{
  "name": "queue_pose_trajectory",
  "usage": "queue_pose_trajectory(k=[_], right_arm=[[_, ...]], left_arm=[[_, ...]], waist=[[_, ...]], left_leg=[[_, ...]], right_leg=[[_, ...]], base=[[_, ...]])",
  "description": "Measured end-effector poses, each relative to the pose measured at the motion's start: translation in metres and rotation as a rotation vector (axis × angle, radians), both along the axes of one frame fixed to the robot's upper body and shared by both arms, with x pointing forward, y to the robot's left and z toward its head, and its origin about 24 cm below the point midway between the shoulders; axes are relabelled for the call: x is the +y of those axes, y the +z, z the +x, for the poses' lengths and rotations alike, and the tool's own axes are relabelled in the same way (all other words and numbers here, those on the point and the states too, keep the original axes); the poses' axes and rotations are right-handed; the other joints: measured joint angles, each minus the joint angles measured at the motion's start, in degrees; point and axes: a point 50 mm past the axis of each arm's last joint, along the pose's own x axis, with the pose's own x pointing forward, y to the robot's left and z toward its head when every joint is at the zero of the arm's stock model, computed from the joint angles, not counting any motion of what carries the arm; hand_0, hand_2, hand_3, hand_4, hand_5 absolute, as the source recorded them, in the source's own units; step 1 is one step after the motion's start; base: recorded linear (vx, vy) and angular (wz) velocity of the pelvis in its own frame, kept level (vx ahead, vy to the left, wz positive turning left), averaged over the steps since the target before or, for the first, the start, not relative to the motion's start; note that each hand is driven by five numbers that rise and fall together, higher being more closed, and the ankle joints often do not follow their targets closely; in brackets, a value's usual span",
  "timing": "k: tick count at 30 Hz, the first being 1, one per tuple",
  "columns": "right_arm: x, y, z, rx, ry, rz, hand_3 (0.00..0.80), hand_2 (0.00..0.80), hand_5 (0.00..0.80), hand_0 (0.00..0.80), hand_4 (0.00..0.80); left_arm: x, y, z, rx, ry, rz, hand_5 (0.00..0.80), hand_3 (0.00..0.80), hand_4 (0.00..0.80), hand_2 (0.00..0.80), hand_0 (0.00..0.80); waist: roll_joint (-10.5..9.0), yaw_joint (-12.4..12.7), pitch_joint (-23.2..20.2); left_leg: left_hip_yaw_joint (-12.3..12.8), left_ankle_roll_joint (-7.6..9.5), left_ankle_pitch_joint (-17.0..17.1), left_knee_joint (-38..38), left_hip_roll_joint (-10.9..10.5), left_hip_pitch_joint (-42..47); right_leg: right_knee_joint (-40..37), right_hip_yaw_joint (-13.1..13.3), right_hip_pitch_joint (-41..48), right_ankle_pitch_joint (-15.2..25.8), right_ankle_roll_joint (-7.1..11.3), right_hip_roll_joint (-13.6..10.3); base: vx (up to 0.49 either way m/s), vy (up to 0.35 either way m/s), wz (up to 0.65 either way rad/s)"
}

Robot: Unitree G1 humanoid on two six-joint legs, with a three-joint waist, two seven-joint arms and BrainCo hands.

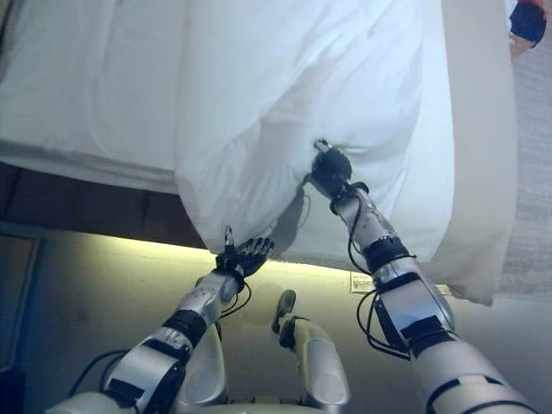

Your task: Make the bed neatly

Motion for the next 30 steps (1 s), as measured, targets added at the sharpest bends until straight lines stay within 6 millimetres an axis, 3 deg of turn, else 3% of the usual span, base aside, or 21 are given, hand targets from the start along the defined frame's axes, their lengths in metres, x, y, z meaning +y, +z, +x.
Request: queue_pose_trajectory(k=[5,9,18,25,30], right_arm=[[0.023,0.023,-0.006,-0.091,0.069,0.056,0.8,0.8,0.8,0.8,0.8],[0.033,0.026,-0.009,-0.101,0.095,0.059,0.8,0.8,0.8,0.8,0.8],[0.045,0.033,-0.014,-0.123,0.129,0.052,0.8,0.8,0.8,0.8,0.8],[0.048,0.038,-0.024,-0.16,0.16,0.054,0.8,0.8,0.8,0.8,0.8],[0.046,0.032,-0.028,-0.155,0.166,0.064,0.8,0.8,0.8,0.8,0.8]], left_arm=[[-0.013,0.014,0.01,-0.033,0.006,0.021,0.0,0.0,0.0,0.0,0.0],[-0.025,0.022,0.013,-0.051,0.023,0.009,0.0,0.0,0.0,0.0,0.0],[-0.03,0.031,0.015,-0.152,0.073,-0.001,0.0,0.0,0.0,0.0,0.0],[-0.028,0.046,0.023,-0.242,0.175,-0.044,0.0,0.0,0.0,0.0,0.0],[-0.013,0.065,0.032,-0.339,0.3,-0.087,0.0,0.0,0.0,0.0,0.0]], waist=[[0.13,-1.18,0.63],[0.4,-1.17,1.29],[0.64,-1.75,1.84],[0.16,-3.14,2.36],[-0.96,-4.07,2.94]], left_leg=[[0.31,0.01,0.01,0.64,-0.23,-1.67],[0.39,0.02,0.01,1.04,-0.24,-1.85],[1.17,0.51,0.1,1.16,-0.69,-3.16],[1.28,0.29,0.29,1.33,-0.55,-3.8],[1.27,0.28,0.29,1.34,-0.47,-3.82]], right_leg=[[1.36,0.73,-2.42,-0.03,-0.03,-0.34],[2.27,0.82,-2.87,-0.3,-0.22,-0.48],[5.26,1.75,-6.05,-1.06,-0.43,-1.29],[5.54,1.85,-6.79,-1.13,-0.43,-1.17],[5.44,1.8,-6.69,-1.13,-0.44,-1.12]], base=[[-0.045,0.04,-0.06],[-0.029,0.034,-0.01],[-0.016,0.029,-0.02],[0.0,0.0,0.0],[0.0,0.0,0.0]])
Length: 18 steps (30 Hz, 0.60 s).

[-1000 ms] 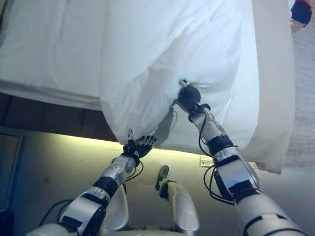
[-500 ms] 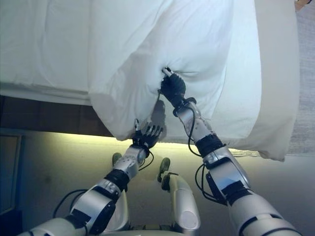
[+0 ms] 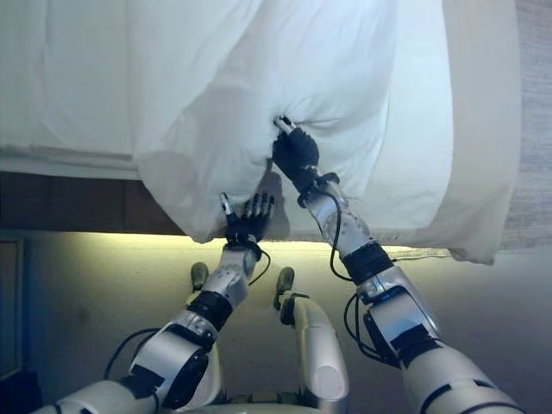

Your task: Make the bed neatly

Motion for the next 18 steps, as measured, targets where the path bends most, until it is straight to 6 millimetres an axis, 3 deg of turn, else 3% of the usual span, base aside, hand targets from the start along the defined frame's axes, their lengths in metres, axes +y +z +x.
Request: queue_pose_trajectory(k=[4,9,18], right_arm=[[-0.002,-0.007,-0.008,0.004,0.012,0.011,0.8,0.8,0.8,0.8,0.8],[-0.014,-0.034,-0.016,0.063,0.006,0.025,0.8,0.8,0.8,0.8,0.8],[-0.016,-0.042,-0.019,0.073,0.018,0.055,0.8,0.8,0.8,0.8,0.8]], left_arm=[[0.012,0.012,0.008,-0.037,0.07,-0.037,0.0,0.0,0.0,0.0,0.0],[0.038,0.028,0.016,-0.109,0.161,-0.041,0.0,0.0,0.0,0.0,0.0],[0.066,0.035,0.021,-0.139,0.215,-0.011,0.0,0.0,0.0,0.0,0.0]], waist=[[-0.87,-0.03,0.39],[-2.62,0.13,0.49],[-4.39,1.48,0.3]], left_leg=[[-0.27,-0.02,0.01,0.02,0.24,0.08],[-1.45,-0.07,-0.04,0.1,0.9,0.37],[-1.74,-0.63,-0.09,0.14,2.09,1.11]], right_leg=[[-0.33,-0.38,0.46,0.01,-0.01,0.14],[-1.96,-1.42,2.41,0.08,-0.12,1.13],[-4.1,-2.87,5.26,0.24,-0.36,2.38]], base=[[0.008,-0.02,0.03],[0.023,-0.074,0.1],[0.019,-0.053,0.07]])
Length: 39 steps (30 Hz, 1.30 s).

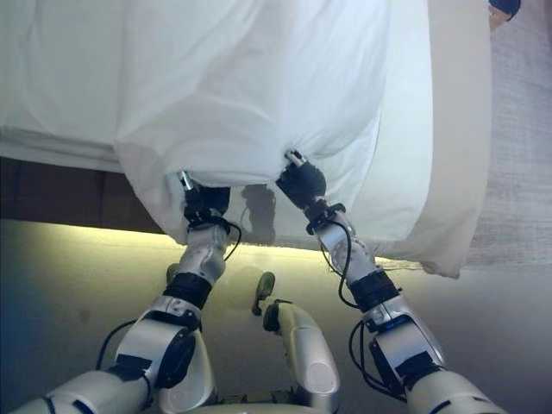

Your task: Make the bed neatly

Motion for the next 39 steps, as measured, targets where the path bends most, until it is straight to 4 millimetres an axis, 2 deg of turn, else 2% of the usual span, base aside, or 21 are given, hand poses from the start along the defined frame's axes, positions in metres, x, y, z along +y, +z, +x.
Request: queue_pose_trajectory(k=[1,2,3,8,13,17,20,26,29,32,36,39], right_arm=[[-0.001,-0.002,0.0,0.007,-0.003,-0.001,0.8,0.8,0.8,0.8,0.8],[-0.001,-0.004,0.0,0.015,-0.005,-0.003,0.574,0.574,0.574,0.574,0.574],[-0.002,-0.006,0.0,0.024,-0.008,-0.006,0.0,0.0,0.0,0.0,0.0],[-0.003,-0.016,-0.001,0.067,-0.002,-0.019,0.0,0.0,0.0,0.0,0.0],[-0.003,-0.025,-0.004,0.09,0.025,-0.044,0.0,0.0,0.0,0.0,0.0],[-0.003,-0.037,-0.01,0.115,0.054,-0.085,0.0,0.0,0.0,0.0,0.0],[-0.009,-0.054,-0.017,0.15,0.071,-0.136,0.0,0.0,0.0,0.0,0.0],[-0.024,-0.101,-0.043,0.289,0.122,-0.257,0.0,0.0,0.0,0.0,0.0],[-0.033,-0.134,-0.066,0.401,0.144,-0.295,0.0,0.0,0.0,0.0,0.0],[-0.045,-0.171,-0.1,0.534,0.174,-0.337,0.0,0.0,0.0,0.0,0.0],[-0.068,-0.22,-0.159,0.764,0.177,-0.391,0.0,0.0,0.0,0.0,0.0],[-0.08,-0.245,-0.198,0.91,0.216,-0.447,0.0,0.0,0.0,0.0,0.0]], left_arm=[[0.003,0.001,0.0,-0.002,0.006,0.002,0.0,0.0,0.0,0.0,0.0],[0.007,0.001,0.001,-0.005,0.009,0.004,0.0,0.0,0.0,0.0,0.0],[0.009,0.002,0.001,-0.009,0.005,0.009,0.0,0.0,0.0,0.0,0.0],[0.022,0.004,0.002,-0.021,-0.004,0.044,0.0,0.0,0.0,0.0,0.0],[0.055,0.006,0.0,-0.018,0.042,0.11,0.0,0.0,0.0,0.0,0.0],[0.057,-0.003,-0.005,0.002,0.028,0.111,0.0,0.0,0.0,0.0,0.0],[0.06,-0.021,-0.014,0.049,0.019,0.104,0.0,0.0,0.0,0.0,0.0],[0.066,-0.06,-0.04,0.158,0.026,0.06,0.0,0.0,0.0,0.0,0.0],[0.065,-0.087,-0.06,0.237,0.025,0.031,0.0,0.0,0.0,0.0,0.0],[0.073,-0.114,-0.086,0.319,0.046,-0.005,0.0,0.0,0.0,0.0,0.0],[0.08,-0.15,-0.129,0.439,0.094,-0.063,0.0,0.0,0.0,0.0,0.0],[0.084,-0.171,-0.159,0.533,0.106,-0.067,0.0,0.0,0.0,0.0,0.0]], waist=[[-0.03,0.1,0.01],[-0.11,0.1,0.02],[-0.27,0.21,-0.08],[-0.88,1.83,-0.41],[-0.88,2.43,-0.45],[-0.55,3.37,-0.63],[0.75,3.3,-1.37],[5.0,3.3,-4.93],[6.16,3.2,-7.96],[6.84,2.99,-10.46],[7.85,2.77,-13.95],[9.12,2.6,-17.1]], left_leg=[[-0.36,0.0,0.0,0.02,0.01,0.02],[-0.87,-0.01,0.0,0.08,0.0,0.11],[-1.25,-0.23,0.13,0.16,-0.02,0.16],[-1.6,-0.75,0.14,0.15,0.13,1.15],[-1.67,-0.43,0.03,-0.62,-0.06,2.95],[-1.63,-0.28,0.07,-1.58,-0.66,5.1],[-1.5,0.19,-0.02,-2.32,-1.63,6.68],[-1.33,0.83,-0.48,-4.49,-3.0,12.8],[-1.23,1.03,-1.19,-5.54,-3.52,16.06],[-1.11,1.18,-2.27,-6.71,-4.0,20.77],[-1.08,1.39,-3.03,-9.81,-5.09,27.85],[-1.12,1.62,-3.25,-11.73,-5.73,30.69]], right_leg=[[-0.15,-0.34,0.33,0.01,-0.01,0.06],[-0.33,-0.74,0.88,0.01,-0.01,0.08],[-0.42,-1.0,1.23,0.01,-0.01,0.21],[-1.28,-1.41,2.86,-0.03,-0.06,0.53],[-1.52,-1.47,4.46,-0.05,-0.03,0.29],[-1.95,-1.52,6.53,-0.26,0.3,-0.22],[-2.01,-1.55,7.91,-0.64,0.93,-1.18],[-4.06,-1.63,14.09,-1.34,2.15,-2.3],[-5.45,-1.62,17.5,-1.73,2.8,-2.61],[-7.34,-1.61,22.38,-2.11,3.51,-2.89],[-9.71,-1.46,28.85,-2.78,4.6,-3.64],[-11.2,-1.33,31.67,-2.83,5.31,-3.93]], base=[[-0.08,-0.031,0.15],[-0.08,-0.024,0.22],[-0.085,-0.007,0.22],[0.001,0.001,0.04],[0.041,0.036,0.03],[0.087,0.061,0.07],[0.126,0.06,0.09],[0.19,0.076,0.08],[0.312,0.143,0.04],[0.387,0.177,0.01],[0.28,0.193,-0.02],[0.116,0.132,-0.03]])
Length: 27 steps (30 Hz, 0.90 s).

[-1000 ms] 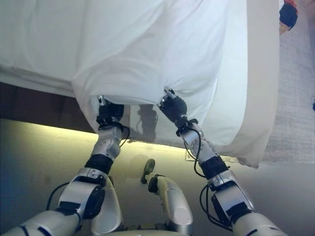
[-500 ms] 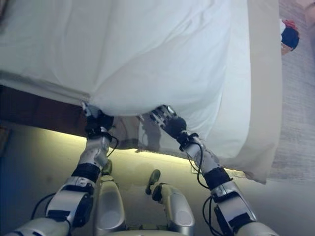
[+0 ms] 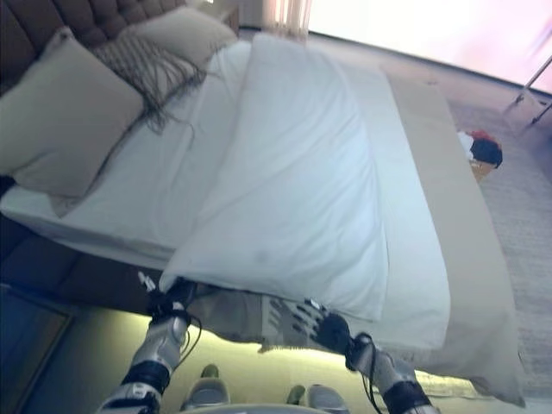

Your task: Make the bed neatly

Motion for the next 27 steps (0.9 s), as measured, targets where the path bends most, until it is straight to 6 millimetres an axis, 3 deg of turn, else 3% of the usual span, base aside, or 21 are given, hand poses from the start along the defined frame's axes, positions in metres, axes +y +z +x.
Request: queue_pose_trajectory(k=[8,19,27], right_arm=[[-0.026,-0.026,-0.049,0.188,0.092,-0.072,0.0,0.0,0.0,0.0,0.0],[-0.071,-0.029,-0.069,0.244,0.001,-0.173,0.0,0.0,0.0,0.0,0.0],[-0.104,-0.028,-0.083,0.263,-0.098,-0.266,0.0,0.0,0.0,0.0,0.0]], left_arm=[[0.01,-0.025,-0.034,0.13,0.036,-0.025,0.0,0.0,0.0,0.0,0.0],[0.025,-0.032,-0.051,0.168,0.041,-0.023,0.0,0.0,0.0,0.0,0.0],[0.057,-0.022,-0.054,0.133,0.05,0.024,0.0,0.0,0.0,0.0,0.0]], waist=[[2.85,-0.12,-4.88],[4.46,-1.08,-6.38],[4.61,-0.95,-6.31]], left_leg=[[-0.06,0.25,0.08,-2.07,-0.59,3.37],[-0.2,0.23,0.41,-3.01,-0.79,4.24],[-0.33,0.22,0.42,-3.63,-0.8,4.33]], right_leg=[[-1.77,-0.01,2.92,-0.02,0.66,-0.37],[-2.18,0.05,3.23,-0.18,1.05,-0.78],[-3.57,-0.12,3.6,0.06,1.35,-0.75]], base=[[0.021,0.091,0.0],[0.005,0.059,-0.01],[-0.045,0.058,0.0]])
